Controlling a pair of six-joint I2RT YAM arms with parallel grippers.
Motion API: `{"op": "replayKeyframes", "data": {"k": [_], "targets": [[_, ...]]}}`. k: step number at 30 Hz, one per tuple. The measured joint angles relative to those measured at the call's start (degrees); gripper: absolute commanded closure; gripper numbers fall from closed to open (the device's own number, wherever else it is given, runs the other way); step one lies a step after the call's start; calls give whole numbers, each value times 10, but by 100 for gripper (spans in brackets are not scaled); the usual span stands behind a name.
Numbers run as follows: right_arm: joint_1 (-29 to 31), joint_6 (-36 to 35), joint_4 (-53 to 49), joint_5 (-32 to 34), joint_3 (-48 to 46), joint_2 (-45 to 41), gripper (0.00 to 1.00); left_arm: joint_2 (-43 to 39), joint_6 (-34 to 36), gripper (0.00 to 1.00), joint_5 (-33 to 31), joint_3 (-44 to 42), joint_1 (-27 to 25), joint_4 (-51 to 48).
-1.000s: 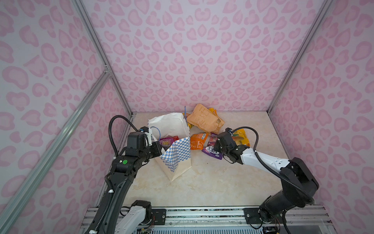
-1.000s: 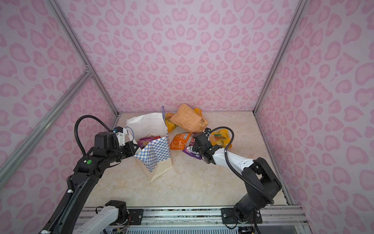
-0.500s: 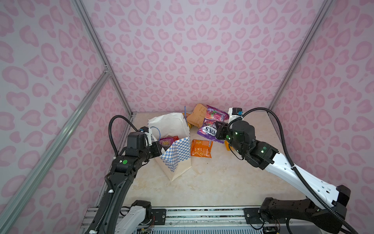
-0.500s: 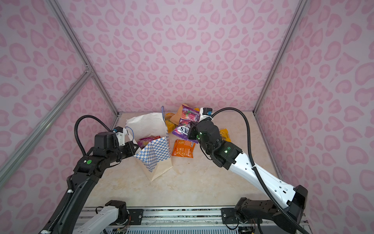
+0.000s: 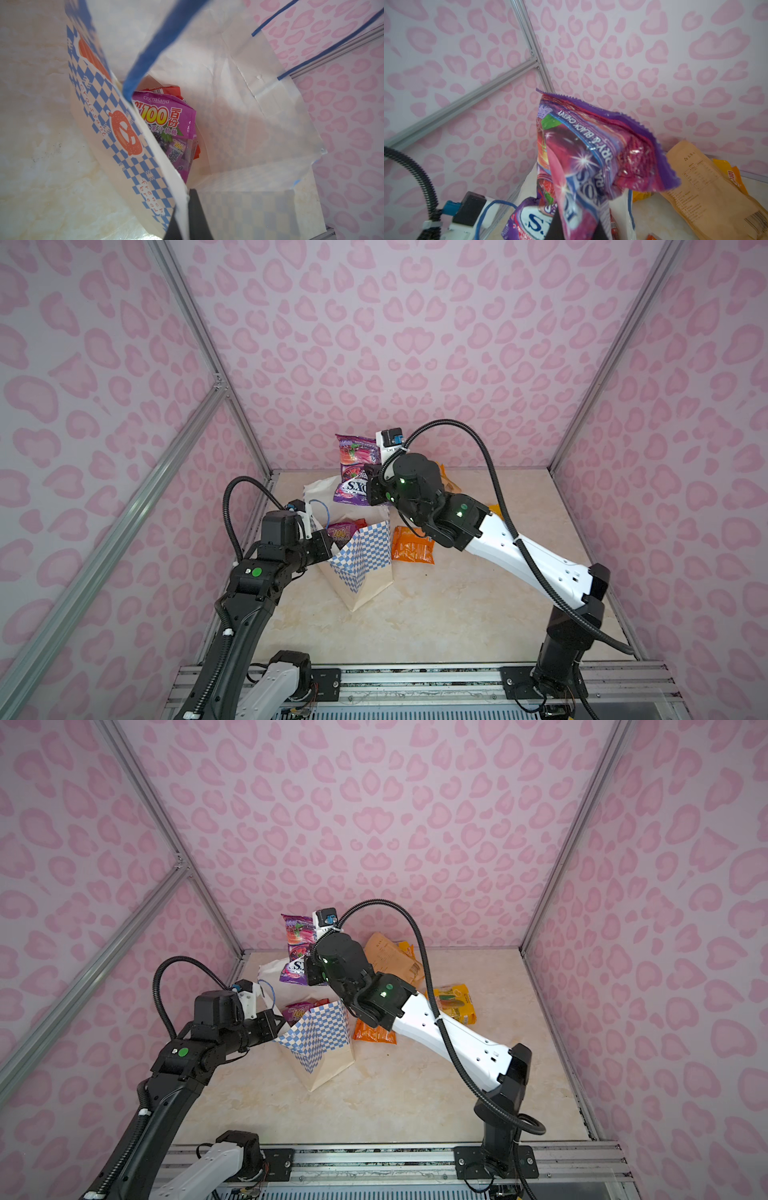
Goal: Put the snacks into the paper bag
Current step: 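Lift the FOXS candy bag and carry it over the paper bag opening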
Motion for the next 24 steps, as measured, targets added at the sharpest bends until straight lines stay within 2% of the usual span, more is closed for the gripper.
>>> {"op": "replayKeyframes", "data": {"k": [6, 10, 15, 19, 22, 24], "targets": [[1, -19, -83, -5, 183, 146, 90, -2, 0, 95, 0, -1, 0, 0], [1, -30, -133, 2, 238, 205, 91, -3, 0, 95, 0, -1, 1, 0], [1, -40, -189, 23, 238, 228, 92, -4, 0, 94, 0, -1, 1, -1], [3, -45, -195, 32, 197, 218, 91, -4, 0, 94, 0, -1, 1, -1], [8, -48, -194, 33, 144, 203, 82, -4, 0, 94, 0, -1, 2, -1], [10, -48, -194, 30, 123, 199, 70, -4, 0, 94, 3, -1, 3, -1]]}}
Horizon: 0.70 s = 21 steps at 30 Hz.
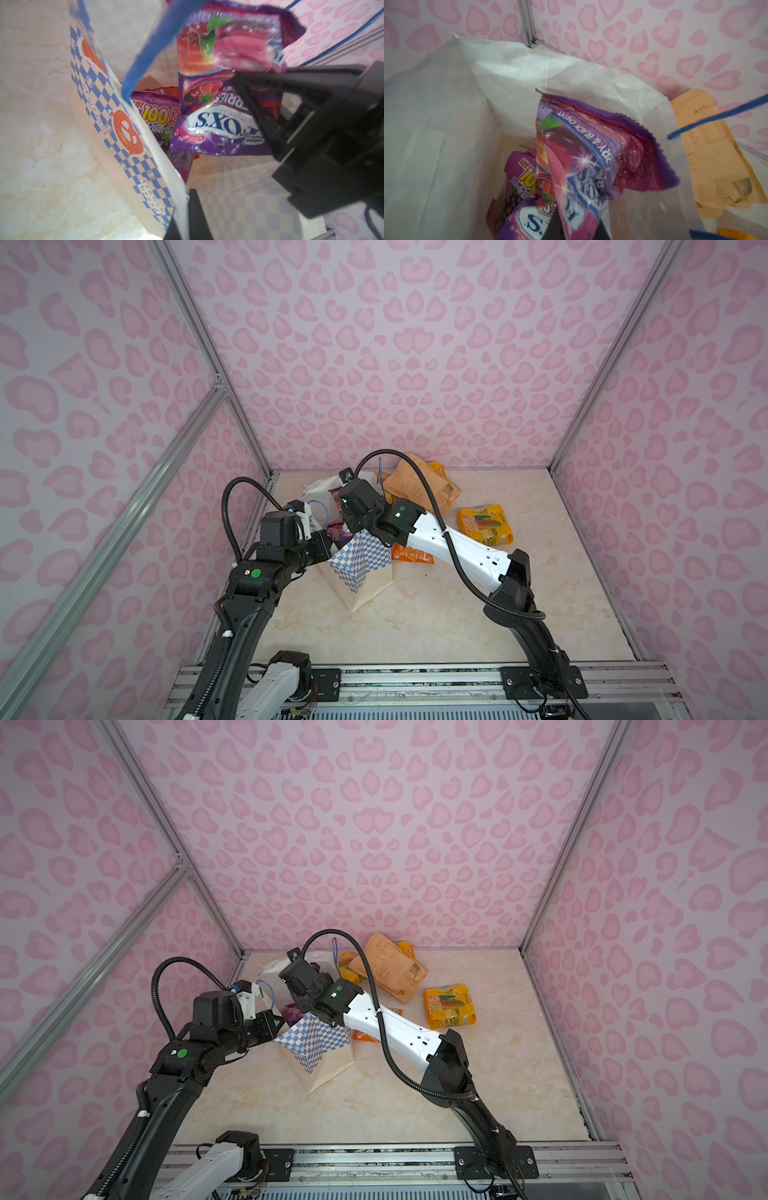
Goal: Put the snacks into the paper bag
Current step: 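Lift the FOXS candy bag and carry it over the paper bag opening, then lower the FOXS bag into the paper bag and open the right gripper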
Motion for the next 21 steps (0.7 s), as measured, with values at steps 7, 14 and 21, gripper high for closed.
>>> {"op": "replayKeyframes", "data": {"k": [7, 14, 21], "targets": [[0, 1, 1, -37, -6, -21, 24, 2, 0, 95, 1, 0, 2, 0], [0, -12, 5, -71, 7, -78, 6, 2, 0, 94, -2, 0, 2, 0], [-9, -32, 15, -5, -24, -141, 3, 2, 0, 90, -10, 0, 2, -1]]}}
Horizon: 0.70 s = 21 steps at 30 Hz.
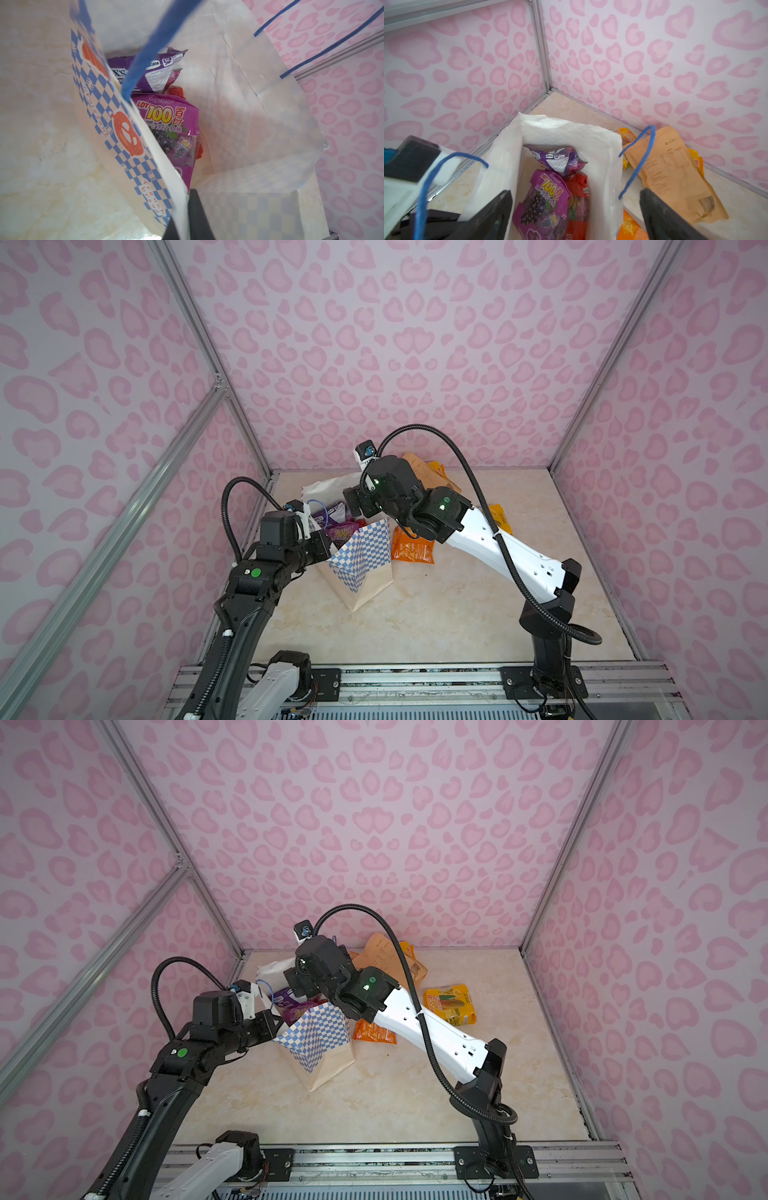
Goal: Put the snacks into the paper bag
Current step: 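Lower the FOXS bag into the paper bag and open the right gripper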
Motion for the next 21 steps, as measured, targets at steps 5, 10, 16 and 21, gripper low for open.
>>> {"op": "replayKeyframes", "data": {"k": [5, 10, 16, 21], "targets": [[-38, 9, -15, 17, -1, 23, 3, 0, 0, 90, -5, 0, 0, 0], [-51, 21, -16, -4, 12, 55, 19, 1, 0, 90, -9, 0, 0, 0], [-83, 36, -18, -54, 43, 92, 93, 7, 0, 91, -20, 4, 0, -2], [-80, 33, -19, -98, 55, 84, 100, 38, -9, 91, -33, 47, 0, -23]]}}
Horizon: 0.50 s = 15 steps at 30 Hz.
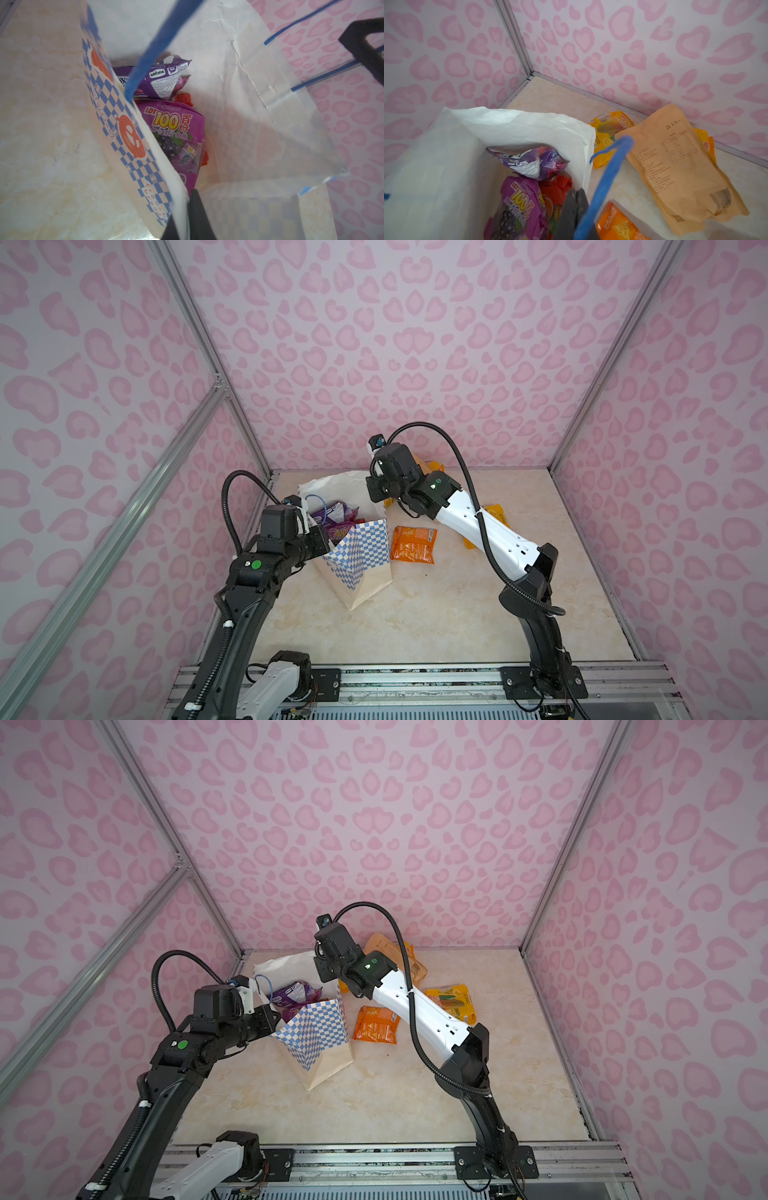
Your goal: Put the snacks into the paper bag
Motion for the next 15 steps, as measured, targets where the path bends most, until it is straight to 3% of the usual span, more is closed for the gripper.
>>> {"op": "replayKeyframes", "data": {"k": [3, 9, 15], "targets": [[7, -2, 4, -12, -43, -43, 100, 26, -7, 91, -6, 37, 0, -26], [16, 14, 54, -28, -219, -180, 100, 102, -10, 90, -51, 135, -1, -121], [47, 34, 117, -44, -308, -241, 100, 121, -1, 85, -97, 153, -2, -177]]}}
